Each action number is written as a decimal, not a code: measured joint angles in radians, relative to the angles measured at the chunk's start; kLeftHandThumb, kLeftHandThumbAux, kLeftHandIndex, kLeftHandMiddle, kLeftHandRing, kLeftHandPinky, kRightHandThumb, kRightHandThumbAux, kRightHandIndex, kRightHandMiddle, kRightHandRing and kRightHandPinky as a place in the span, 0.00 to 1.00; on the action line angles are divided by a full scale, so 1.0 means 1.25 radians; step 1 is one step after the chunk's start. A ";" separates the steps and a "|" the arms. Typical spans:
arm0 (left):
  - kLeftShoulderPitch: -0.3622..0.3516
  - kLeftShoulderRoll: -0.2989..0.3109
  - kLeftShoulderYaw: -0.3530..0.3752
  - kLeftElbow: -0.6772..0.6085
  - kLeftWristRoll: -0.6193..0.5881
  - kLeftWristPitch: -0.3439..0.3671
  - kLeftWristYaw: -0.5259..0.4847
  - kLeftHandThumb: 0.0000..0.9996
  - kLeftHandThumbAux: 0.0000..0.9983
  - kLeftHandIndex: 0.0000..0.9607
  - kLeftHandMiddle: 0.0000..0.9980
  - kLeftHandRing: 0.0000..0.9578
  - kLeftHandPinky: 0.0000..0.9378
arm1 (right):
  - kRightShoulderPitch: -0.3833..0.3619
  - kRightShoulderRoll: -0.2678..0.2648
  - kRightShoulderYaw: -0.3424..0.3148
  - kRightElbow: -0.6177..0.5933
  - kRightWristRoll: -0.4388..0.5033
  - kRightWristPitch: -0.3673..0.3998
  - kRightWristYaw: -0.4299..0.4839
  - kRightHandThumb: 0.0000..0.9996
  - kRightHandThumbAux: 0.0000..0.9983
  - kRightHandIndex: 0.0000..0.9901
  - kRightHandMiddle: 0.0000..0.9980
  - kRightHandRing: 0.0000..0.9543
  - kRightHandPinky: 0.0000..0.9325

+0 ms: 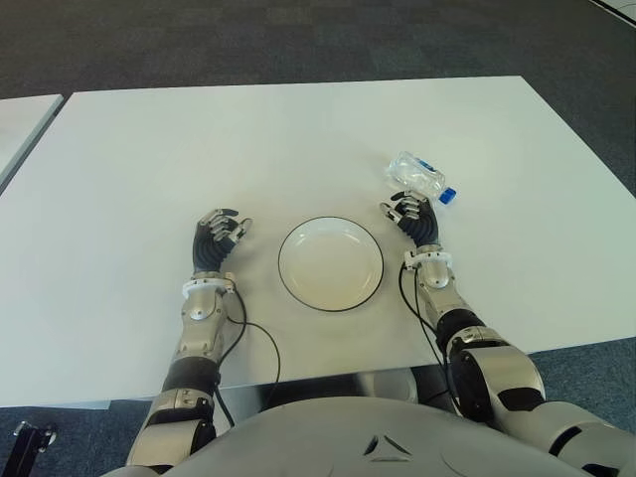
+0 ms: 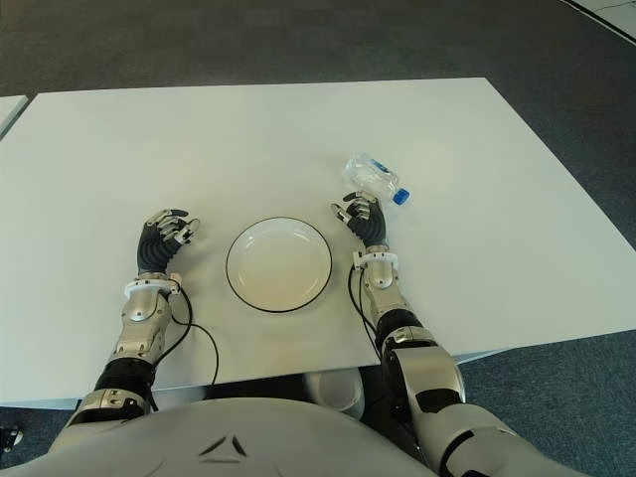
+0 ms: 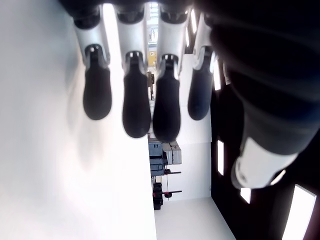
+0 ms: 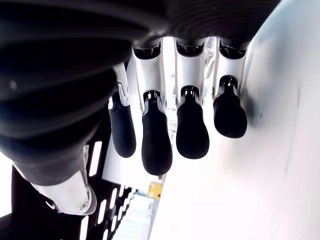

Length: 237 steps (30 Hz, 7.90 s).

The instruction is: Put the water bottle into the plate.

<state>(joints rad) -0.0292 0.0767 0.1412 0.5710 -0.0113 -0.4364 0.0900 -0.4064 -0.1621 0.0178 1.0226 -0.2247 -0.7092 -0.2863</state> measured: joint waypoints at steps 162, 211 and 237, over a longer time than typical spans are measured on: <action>0.001 0.019 0.008 0.040 -0.054 -0.084 -0.096 0.70 0.72 0.45 0.77 0.81 0.82 | -0.309 -0.030 0.084 0.247 -0.174 0.662 -0.126 0.78 0.70 0.43 0.47 0.54 0.60; -0.006 0.020 0.010 0.050 -0.045 -0.089 -0.084 0.71 0.72 0.45 0.76 0.81 0.82 | -0.347 0.045 -0.312 0.241 0.181 0.367 -0.106 0.70 0.73 0.44 0.85 0.88 0.89; -0.015 0.020 0.009 0.048 -0.039 -0.082 -0.080 0.70 0.72 0.45 0.77 0.81 0.83 | -0.230 0.080 -0.070 0.056 0.027 -0.243 0.011 0.71 0.72 0.44 0.88 0.90 0.90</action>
<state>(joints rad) -0.0484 0.1023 0.1523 0.6313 -0.0598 -0.5384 -0.0097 -0.6942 -0.0616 -0.0697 1.0932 -0.1914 -1.0131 -0.2732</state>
